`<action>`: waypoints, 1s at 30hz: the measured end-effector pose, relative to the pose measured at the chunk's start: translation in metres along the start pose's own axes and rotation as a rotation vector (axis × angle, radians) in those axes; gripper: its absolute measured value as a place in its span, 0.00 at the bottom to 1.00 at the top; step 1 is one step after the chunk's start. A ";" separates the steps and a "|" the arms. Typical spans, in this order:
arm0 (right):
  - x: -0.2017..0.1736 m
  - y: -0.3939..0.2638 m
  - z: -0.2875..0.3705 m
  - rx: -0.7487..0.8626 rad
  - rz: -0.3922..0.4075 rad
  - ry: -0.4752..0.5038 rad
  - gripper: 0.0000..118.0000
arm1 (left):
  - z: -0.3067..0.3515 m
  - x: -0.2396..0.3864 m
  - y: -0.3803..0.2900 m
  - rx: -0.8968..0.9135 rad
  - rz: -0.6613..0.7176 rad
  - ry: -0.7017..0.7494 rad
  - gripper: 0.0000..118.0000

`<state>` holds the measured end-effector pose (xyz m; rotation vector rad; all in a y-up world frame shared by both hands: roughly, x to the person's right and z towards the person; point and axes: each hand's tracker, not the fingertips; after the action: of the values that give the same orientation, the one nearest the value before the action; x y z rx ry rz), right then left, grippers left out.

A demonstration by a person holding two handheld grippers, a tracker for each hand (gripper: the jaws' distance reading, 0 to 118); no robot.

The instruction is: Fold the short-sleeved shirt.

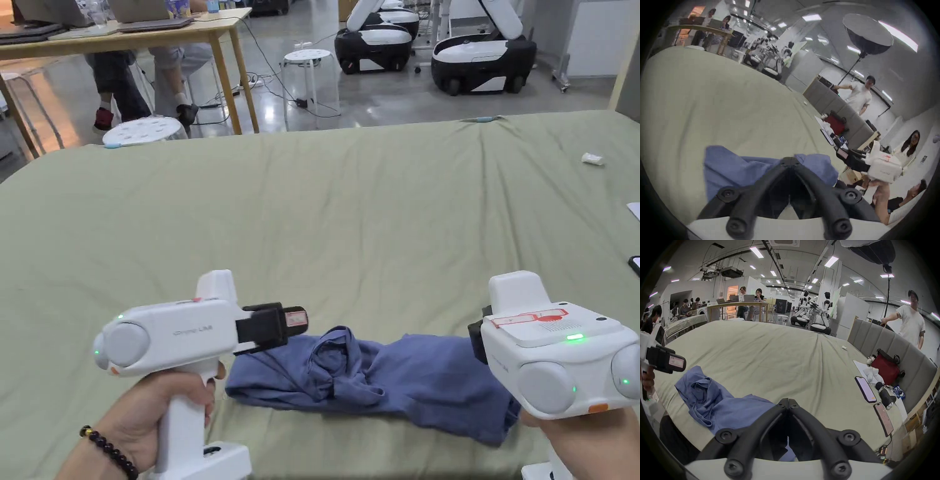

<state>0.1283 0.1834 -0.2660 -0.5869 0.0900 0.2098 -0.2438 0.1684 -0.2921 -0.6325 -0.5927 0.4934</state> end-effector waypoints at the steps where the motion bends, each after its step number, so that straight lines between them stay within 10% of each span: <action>1: -0.002 0.000 0.001 0.002 -0.002 0.005 0.00 | 0.007 -0.007 0.000 0.005 0.004 0.020 0.00; 12: -0.017 0.000 0.003 0.007 0.019 0.040 0.00 | 0.032 -0.028 -0.016 0.029 0.051 0.142 0.01; 19: -0.018 -0.002 0.004 0.003 0.024 0.039 0.00 | 0.029 -0.058 -0.020 0.011 0.123 0.215 0.41; 23: -0.017 -0.004 0.002 -0.007 0.025 0.032 0.00 | 0.013 -0.062 -0.031 -0.020 0.149 0.147 0.96; 30: -0.012 -0.006 0.000 -0.022 0.025 0.019 0.00 | -0.022 -0.070 -0.044 -0.070 0.210 0.027 0.97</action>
<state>0.1180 0.1770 -0.2609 -0.6095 0.1134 0.2302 -0.2695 0.0874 -0.3024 -0.7717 -0.5228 0.6615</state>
